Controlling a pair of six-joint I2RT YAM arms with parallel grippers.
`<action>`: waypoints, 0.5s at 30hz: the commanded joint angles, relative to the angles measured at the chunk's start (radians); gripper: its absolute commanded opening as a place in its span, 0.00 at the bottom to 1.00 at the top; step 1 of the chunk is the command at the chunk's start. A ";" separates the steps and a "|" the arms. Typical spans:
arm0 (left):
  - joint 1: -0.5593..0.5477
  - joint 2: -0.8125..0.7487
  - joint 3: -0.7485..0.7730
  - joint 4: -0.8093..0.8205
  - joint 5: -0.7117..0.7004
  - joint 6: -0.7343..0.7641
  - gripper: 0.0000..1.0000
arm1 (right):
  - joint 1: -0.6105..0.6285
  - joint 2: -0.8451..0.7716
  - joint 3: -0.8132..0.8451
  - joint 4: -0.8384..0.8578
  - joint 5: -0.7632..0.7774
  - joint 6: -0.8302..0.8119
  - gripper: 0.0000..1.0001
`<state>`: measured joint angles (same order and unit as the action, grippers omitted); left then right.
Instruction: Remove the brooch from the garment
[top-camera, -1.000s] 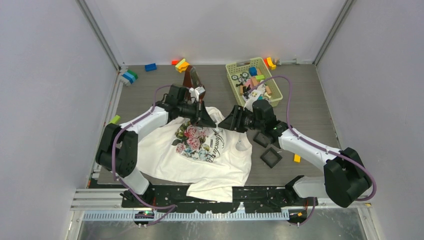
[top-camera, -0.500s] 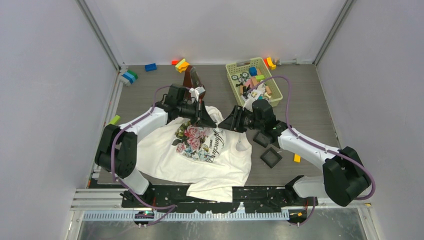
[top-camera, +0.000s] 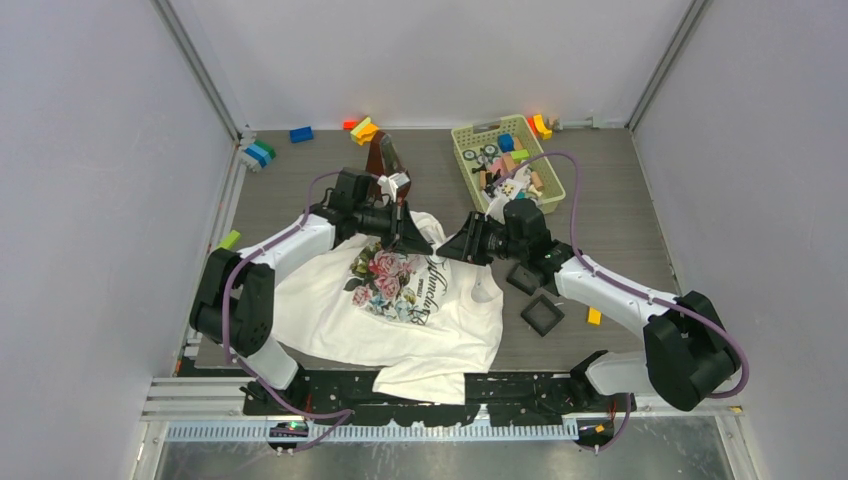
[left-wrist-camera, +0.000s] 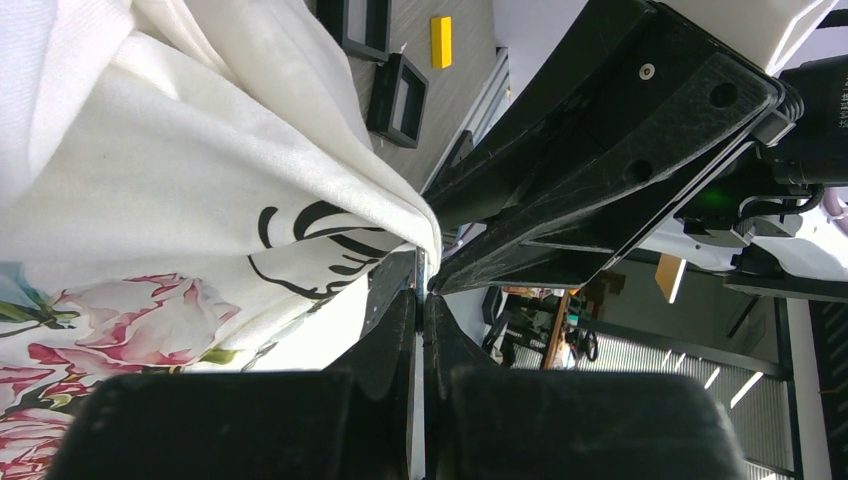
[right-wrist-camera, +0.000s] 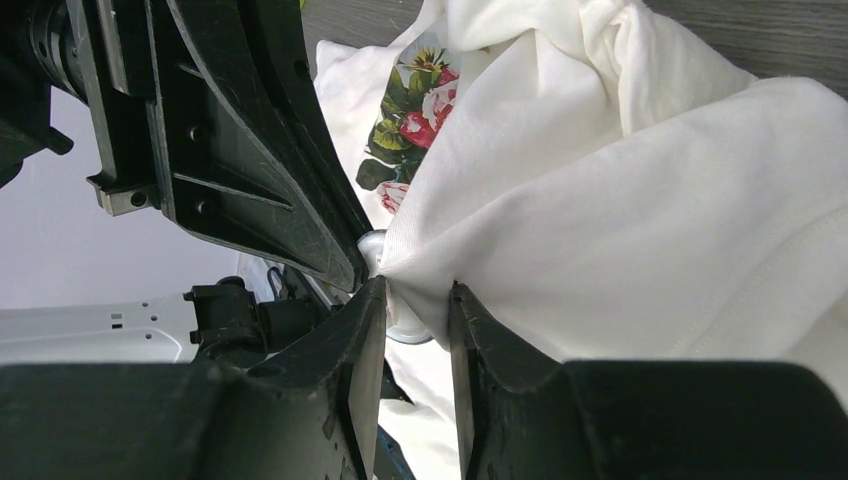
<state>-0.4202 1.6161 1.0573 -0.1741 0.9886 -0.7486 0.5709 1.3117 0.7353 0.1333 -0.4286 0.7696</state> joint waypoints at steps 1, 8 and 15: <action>-0.003 -0.055 0.005 0.064 0.059 -0.014 0.00 | 0.001 0.005 0.024 -0.003 0.010 -0.021 0.29; -0.003 -0.066 0.000 0.062 0.060 -0.014 0.00 | 0.001 -0.008 0.030 -0.042 0.046 -0.034 0.21; -0.003 -0.069 0.018 -0.063 0.001 0.083 0.00 | 0.000 -0.029 0.035 -0.077 0.066 -0.048 0.45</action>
<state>-0.4194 1.6131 1.0492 -0.1799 0.9810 -0.7345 0.5709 1.3106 0.7448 0.0975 -0.4152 0.7593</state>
